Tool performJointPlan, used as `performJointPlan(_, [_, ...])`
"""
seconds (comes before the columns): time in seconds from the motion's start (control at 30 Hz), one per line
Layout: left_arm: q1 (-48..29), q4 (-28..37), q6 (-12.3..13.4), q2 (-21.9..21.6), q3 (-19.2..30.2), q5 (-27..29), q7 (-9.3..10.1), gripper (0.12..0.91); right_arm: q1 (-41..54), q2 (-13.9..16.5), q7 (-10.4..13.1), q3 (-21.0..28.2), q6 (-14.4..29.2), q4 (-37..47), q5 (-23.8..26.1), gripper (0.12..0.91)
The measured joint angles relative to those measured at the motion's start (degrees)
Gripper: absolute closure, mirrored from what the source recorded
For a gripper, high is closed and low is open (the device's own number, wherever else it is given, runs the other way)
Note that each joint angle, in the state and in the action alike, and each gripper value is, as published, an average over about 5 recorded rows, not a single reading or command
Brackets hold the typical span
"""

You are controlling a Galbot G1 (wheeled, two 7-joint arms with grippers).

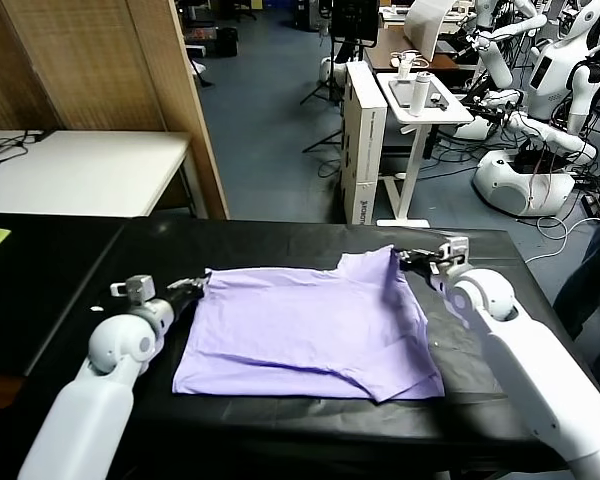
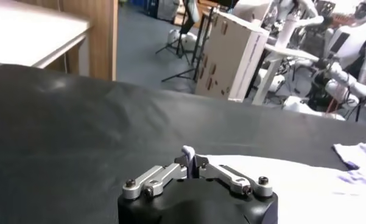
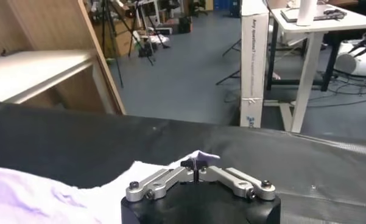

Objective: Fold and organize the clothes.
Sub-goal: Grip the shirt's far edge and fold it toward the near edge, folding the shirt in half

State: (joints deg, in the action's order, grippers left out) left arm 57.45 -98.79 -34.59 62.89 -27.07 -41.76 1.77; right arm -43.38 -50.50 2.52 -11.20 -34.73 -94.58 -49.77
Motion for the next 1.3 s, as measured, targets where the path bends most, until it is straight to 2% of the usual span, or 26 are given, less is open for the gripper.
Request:
performJointPlan(0.33, [6.8, -7.5, 0.3, -1.8, -4.0, -1.3, 0.02, 0.813, -9.4, 5.0, 1.3, -5.7, -1.8, -10.0, -2.7, 0.886])
performJointPlan(0.57, [12.4, -13.5, 0.1, -2.2, -5.5, -1.3, 0.21, 0.813, -18.4, 8.1, 2.3, -9.6, -3.4, -17.5, -2.7, 0.886])
performJointPlan(0.87, [18.6, -18.6, 0.1, -2.3, -6.7, -1.2, 0.73, 0.813, -25.6, 9.7, 3.3, -12.1, -5.4, -21.4, -2.6, 0.886])
performJointPlan(1.3, [24.9, -20.3, 1.5, -1.1, -9.6, -1.1, 0.7, 0.813, -29.8, 10.0, 3.7, -13.9, -6.2, -22.2, -2.4, 0.886])
